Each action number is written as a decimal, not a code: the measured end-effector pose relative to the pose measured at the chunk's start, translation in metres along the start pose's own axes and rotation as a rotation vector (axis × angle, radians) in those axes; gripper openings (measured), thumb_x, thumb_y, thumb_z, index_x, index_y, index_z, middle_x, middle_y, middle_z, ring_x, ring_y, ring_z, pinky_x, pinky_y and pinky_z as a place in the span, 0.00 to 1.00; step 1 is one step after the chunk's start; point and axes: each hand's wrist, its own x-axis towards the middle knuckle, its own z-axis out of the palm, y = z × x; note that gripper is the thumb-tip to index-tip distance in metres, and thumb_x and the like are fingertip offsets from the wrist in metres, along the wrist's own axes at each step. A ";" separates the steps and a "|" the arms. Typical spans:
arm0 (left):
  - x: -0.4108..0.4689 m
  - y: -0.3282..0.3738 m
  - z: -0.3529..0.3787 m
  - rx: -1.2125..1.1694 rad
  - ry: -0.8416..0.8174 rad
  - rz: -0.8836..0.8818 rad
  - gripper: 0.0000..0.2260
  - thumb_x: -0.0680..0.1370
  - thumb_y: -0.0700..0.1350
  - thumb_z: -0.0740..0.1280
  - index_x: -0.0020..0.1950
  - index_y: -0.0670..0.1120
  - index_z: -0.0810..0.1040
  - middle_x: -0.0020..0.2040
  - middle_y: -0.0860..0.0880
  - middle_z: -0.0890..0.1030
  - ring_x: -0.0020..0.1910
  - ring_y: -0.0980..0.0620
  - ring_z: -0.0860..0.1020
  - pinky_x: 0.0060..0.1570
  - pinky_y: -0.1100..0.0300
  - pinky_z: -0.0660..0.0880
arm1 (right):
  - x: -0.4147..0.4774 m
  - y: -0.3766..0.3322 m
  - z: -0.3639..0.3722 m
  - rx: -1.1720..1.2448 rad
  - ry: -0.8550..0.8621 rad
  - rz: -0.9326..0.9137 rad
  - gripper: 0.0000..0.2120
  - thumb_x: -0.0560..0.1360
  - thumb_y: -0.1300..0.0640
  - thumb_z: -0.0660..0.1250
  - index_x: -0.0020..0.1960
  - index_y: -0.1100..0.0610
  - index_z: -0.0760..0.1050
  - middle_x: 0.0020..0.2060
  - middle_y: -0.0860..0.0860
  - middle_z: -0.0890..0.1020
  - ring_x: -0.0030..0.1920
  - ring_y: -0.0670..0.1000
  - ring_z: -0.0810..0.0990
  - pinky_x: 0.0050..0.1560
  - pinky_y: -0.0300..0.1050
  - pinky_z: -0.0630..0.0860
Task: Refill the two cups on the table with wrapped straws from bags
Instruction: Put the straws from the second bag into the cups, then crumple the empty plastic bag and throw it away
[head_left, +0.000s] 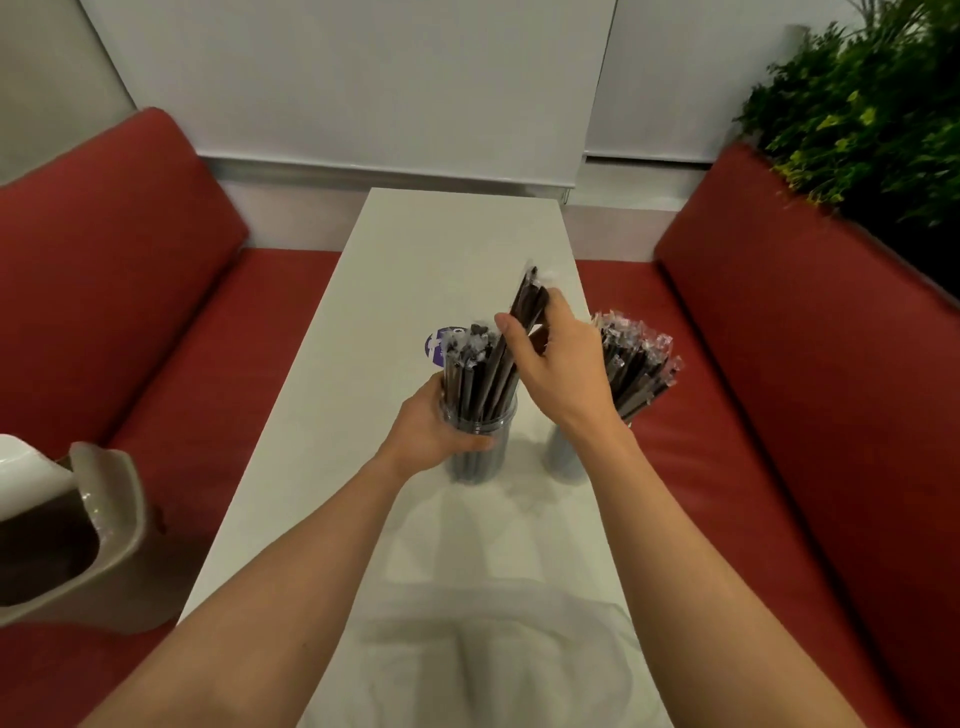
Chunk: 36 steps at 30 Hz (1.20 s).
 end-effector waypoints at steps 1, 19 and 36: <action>-0.002 -0.002 -0.001 0.003 -0.001 -0.007 0.37 0.62 0.46 0.86 0.66 0.55 0.75 0.56 0.62 0.83 0.52 0.71 0.79 0.47 0.75 0.74 | -0.005 0.006 0.010 -0.033 -0.046 -0.009 0.13 0.82 0.46 0.68 0.53 0.56 0.73 0.40 0.52 0.83 0.39 0.47 0.79 0.38 0.43 0.74; -0.014 -0.001 0.001 -0.050 -0.001 -0.003 0.34 0.59 0.54 0.81 0.62 0.62 0.72 0.58 0.60 0.83 0.57 0.59 0.82 0.57 0.56 0.79 | -0.045 0.026 0.046 -0.443 -0.451 -0.152 0.29 0.88 0.43 0.49 0.85 0.51 0.46 0.84 0.46 0.46 0.84 0.46 0.40 0.83 0.57 0.42; -0.136 -0.018 0.002 0.222 0.048 -0.060 0.38 0.76 0.68 0.68 0.81 0.54 0.62 0.80 0.52 0.64 0.79 0.52 0.63 0.77 0.53 0.62 | -0.198 0.025 0.022 -0.065 -0.348 0.249 0.27 0.86 0.43 0.57 0.82 0.52 0.62 0.82 0.46 0.61 0.82 0.45 0.53 0.82 0.48 0.55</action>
